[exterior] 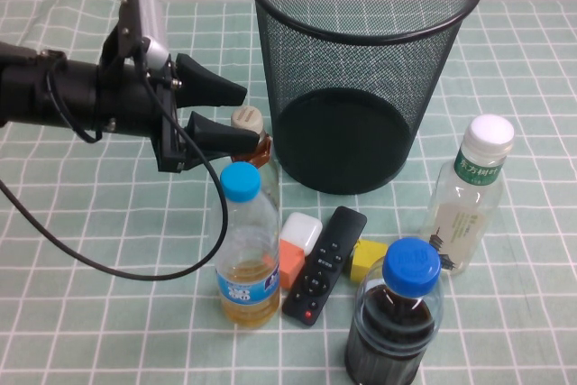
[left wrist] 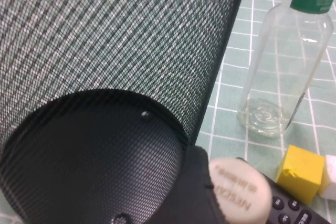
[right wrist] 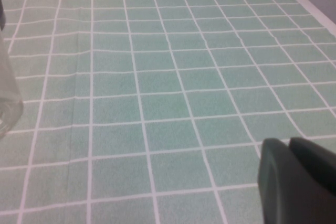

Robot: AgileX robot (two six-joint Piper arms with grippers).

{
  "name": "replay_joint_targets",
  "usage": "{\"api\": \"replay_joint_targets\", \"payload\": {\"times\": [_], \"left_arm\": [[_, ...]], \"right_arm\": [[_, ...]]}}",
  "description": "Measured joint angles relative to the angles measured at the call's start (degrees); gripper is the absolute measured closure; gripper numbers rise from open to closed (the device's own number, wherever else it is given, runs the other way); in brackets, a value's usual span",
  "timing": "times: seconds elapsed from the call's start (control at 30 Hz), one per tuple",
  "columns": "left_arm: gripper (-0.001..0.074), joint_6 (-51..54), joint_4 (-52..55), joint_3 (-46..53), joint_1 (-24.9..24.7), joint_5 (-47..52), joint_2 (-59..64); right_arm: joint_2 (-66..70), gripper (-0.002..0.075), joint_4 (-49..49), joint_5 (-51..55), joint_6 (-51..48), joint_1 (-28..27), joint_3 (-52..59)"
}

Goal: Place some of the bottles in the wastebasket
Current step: Pick up a bottle from the table with left arm

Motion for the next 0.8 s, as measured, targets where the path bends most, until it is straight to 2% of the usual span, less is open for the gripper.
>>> {"api": "replay_joint_targets", "payload": {"times": [0.57,0.8], "left_arm": [[0.0196,0.4,-1.1,-0.2,0.0,0.5,2.4],[0.0252,3.2,-1.2,-0.3,-1.4,0.5,3.5]], "right_arm": [[0.0,0.0734,0.0,0.0,0.0,0.0,0.0],[0.0,0.0734,0.0,0.0,0.0,0.0,0.0]]}}
